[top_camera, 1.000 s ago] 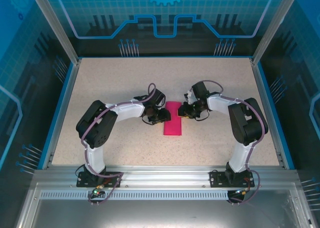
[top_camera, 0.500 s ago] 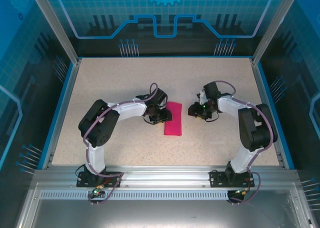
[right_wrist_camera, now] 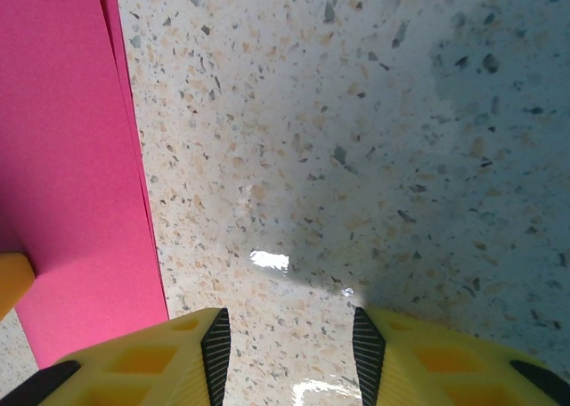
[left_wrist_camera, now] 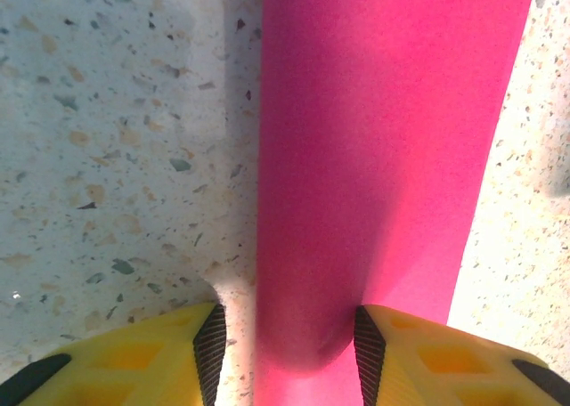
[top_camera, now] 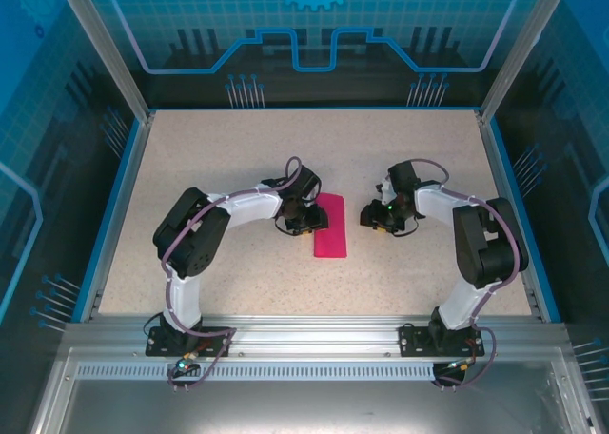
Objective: Fold a paper plane with a square sheet of paper (fold left side to right side)
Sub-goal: First fold in half a square sheet of paper at the center of the table.
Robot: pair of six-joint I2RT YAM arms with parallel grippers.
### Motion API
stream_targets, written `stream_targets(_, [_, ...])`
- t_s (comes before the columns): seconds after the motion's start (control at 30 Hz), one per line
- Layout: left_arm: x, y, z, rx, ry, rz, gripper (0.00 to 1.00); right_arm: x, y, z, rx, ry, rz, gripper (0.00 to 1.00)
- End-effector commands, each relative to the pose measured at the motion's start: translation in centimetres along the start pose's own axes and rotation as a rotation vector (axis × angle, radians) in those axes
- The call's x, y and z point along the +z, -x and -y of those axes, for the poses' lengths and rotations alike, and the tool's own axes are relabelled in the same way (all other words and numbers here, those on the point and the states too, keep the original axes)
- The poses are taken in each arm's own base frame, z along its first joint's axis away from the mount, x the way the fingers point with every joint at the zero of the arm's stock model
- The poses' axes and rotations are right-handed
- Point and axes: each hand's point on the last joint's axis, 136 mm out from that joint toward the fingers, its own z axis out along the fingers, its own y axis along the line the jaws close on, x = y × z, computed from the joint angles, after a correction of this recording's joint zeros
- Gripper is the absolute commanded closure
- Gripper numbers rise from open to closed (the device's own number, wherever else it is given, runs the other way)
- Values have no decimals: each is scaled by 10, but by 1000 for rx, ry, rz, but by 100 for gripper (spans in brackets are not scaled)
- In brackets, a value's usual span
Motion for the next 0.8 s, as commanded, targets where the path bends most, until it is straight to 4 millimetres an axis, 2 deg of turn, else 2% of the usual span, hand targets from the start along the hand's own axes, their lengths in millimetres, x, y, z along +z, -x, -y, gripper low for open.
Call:
stream_targets(0.0, [7, -5, -2, -6, 29, -23, 54, -1, -3, 6, -1, -8, -7, 56])
stream_targets(0.77, [12, -10, 0, 34, 42, -47, 54, -1, -4, 4, -3, 4, -9, 56])
